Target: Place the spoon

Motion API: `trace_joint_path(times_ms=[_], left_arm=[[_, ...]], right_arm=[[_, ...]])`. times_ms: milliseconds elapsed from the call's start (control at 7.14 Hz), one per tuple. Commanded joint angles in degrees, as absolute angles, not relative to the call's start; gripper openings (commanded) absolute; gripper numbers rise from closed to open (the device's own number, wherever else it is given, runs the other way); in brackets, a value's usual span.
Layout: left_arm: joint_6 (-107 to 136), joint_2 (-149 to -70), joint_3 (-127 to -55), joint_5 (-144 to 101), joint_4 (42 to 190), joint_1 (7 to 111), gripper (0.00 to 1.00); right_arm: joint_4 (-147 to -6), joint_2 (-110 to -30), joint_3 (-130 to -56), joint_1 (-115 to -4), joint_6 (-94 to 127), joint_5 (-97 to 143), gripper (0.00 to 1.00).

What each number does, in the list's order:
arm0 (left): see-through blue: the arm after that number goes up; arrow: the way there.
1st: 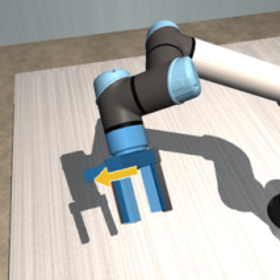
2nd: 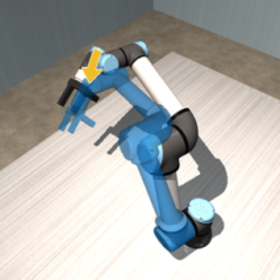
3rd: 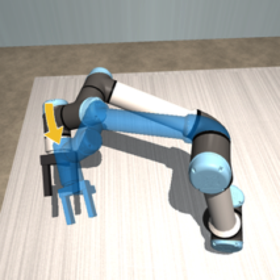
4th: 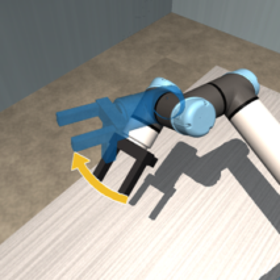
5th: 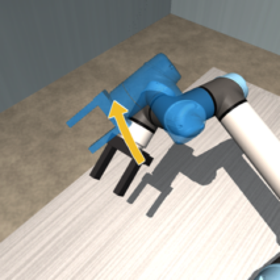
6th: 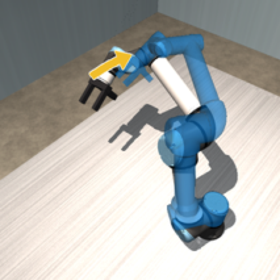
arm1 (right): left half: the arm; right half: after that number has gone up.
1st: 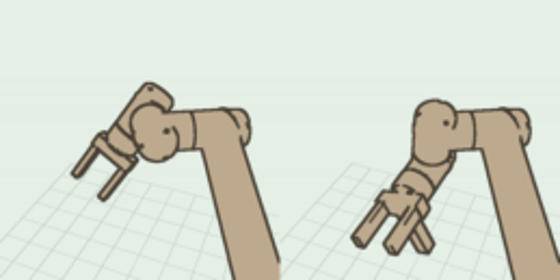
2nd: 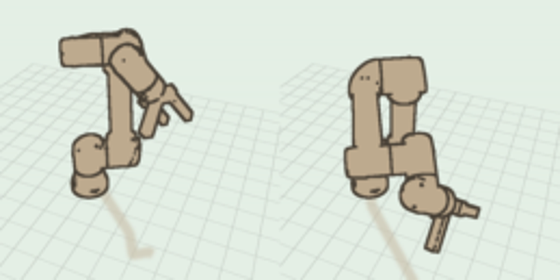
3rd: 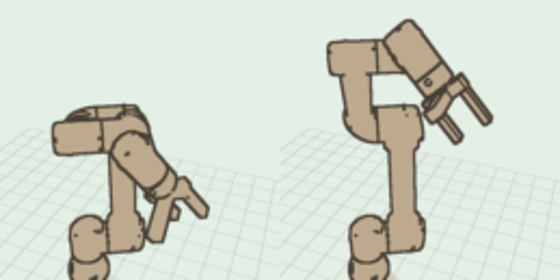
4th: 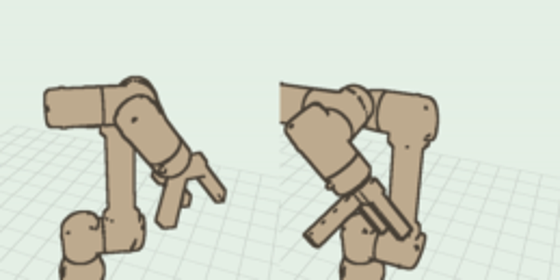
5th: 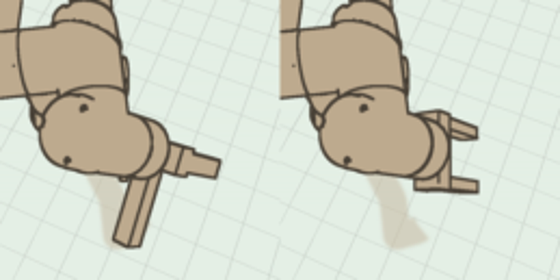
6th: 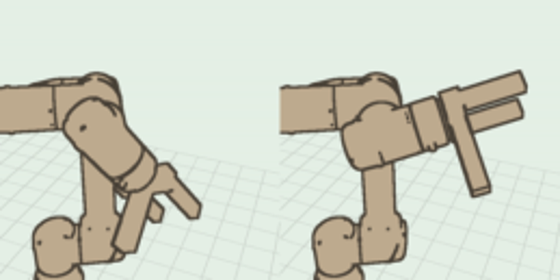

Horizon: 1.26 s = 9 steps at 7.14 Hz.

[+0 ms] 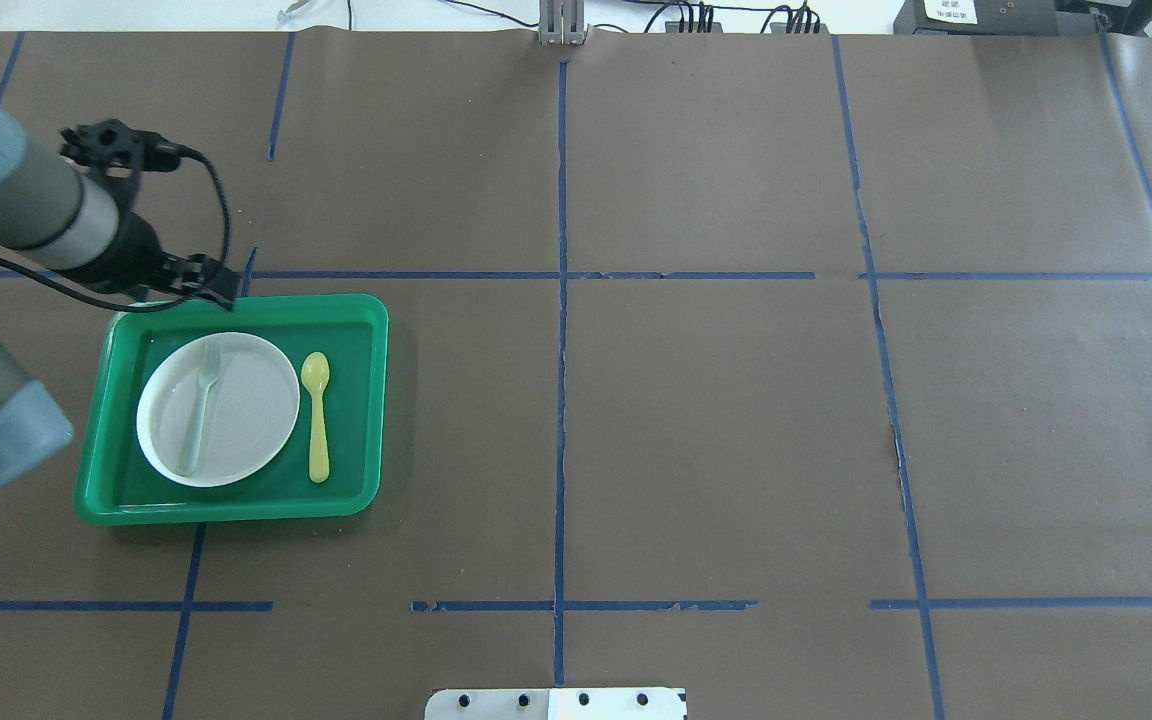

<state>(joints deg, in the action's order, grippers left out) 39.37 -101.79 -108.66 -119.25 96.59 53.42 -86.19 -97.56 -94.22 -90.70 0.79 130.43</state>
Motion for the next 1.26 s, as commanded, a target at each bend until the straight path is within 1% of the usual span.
trace_joint_path(times_ms=[0,140,280,420,560,700,840,1120], left_arm=[[13.6,-92.8,-106.9,-124.5,92.4,70.5,1.00],[6.9,-89.9,-104.8,-125.3,91.0,78.0,1.00],[0.8,-88.2,-101.9,-127.0,90.8,82.2,1.00],[-3.9,-85.8,-100.7,-129.3,90.9,86.1,1.00],[-9.2,-84.0,-101.2,-131.5,89.7,89.6,1.00],[-9.2,-83.2,-101.9,-131.7,88.0,90.1,1.00],[-9.4,-82.9,-101.0,-131.7,88.1,90.2,1.00],[-9.8,-83.7,-100.7,-131.7,88.8,90.3,1.00]], right_arm=[[-86.2,-97.6,-94.2,-90.7,0.8,130.4,1.00],[-86.2,-97.6,-94.2,-90.7,0.7,130.4,1.00],[-86.2,-97.6,-94.2,-90.7,0.7,130.4,1.00],[-86.2,-97.6,-94.2,-90.7,0.8,130.4,1.00],[-86.2,-97.6,-94.2,-90.7,0.8,130.4,1.00],[-86.2,-97.6,-94.2,-90.7,0.8,130.4,1.00],[-86.1,-97.6,-94.2,-90.7,0.8,130.4,1.00],[-86.2,-97.6,-94.2,-90.7,0.8,130.4,1.00]])
